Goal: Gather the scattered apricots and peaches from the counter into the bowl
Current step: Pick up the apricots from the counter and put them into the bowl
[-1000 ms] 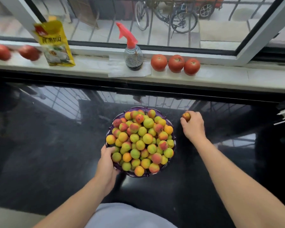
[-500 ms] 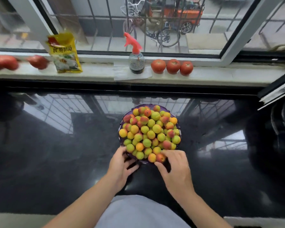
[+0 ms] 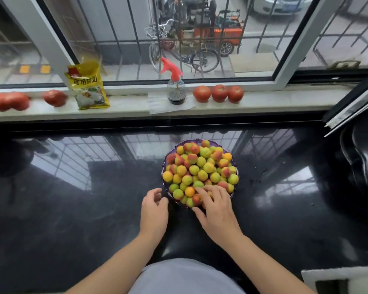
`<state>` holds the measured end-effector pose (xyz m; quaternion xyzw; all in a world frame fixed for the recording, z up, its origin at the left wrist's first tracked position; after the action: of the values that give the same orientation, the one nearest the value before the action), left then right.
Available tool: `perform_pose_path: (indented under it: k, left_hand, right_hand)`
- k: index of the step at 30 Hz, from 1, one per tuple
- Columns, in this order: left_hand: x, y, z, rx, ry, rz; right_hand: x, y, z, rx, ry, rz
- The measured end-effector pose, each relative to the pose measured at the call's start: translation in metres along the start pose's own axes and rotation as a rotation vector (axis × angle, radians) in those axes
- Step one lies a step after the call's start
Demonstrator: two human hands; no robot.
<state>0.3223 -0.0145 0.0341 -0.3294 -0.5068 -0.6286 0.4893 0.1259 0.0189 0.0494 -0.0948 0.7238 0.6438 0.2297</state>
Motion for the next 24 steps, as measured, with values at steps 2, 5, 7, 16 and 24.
perform_pose_path:
  k: [2,5,7,16,24]
  left_hand:
    - [0.021,0.002,-0.009,-0.026,-0.237,-0.216]
    - [0.059,-0.014,-0.036,-0.141,-0.601,-0.497]
    - [0.08,-0.037,-0.057,-0.315,-0.802,-0.652]
    - [0.065,-0.061,-0.102,-0.589,-0.728,-1.011]
    - [0.063,-0.069,-0.118,-0.544,-0.631,-0.912]
  right_hand:
    - [0.007,0.012,-0.003,0.045,-0.047,-0.087]
    - [0.025,0.027,-0.032,0.126,-0.16,-0.122]
    - [0.023,0.031,-0.059,0.139,-0.129,-0.092]
    - [0.031,0.02,-0.112,0.079,0.098,0.101]
    - [0.052,0.012,-0.129,-0.137,-0.093,-0.039]
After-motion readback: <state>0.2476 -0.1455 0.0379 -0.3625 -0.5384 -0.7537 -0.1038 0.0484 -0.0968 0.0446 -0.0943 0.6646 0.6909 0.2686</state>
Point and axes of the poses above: each hand's wrist, its own z-axis away from the middle knuckle, its own y-axis out of the back of the hand, x = y × z, the point moved 6 cm from there along -z, towards the middle knuckle, and after that the axes turned 14 degrees about -y, right-handed, at the moved point
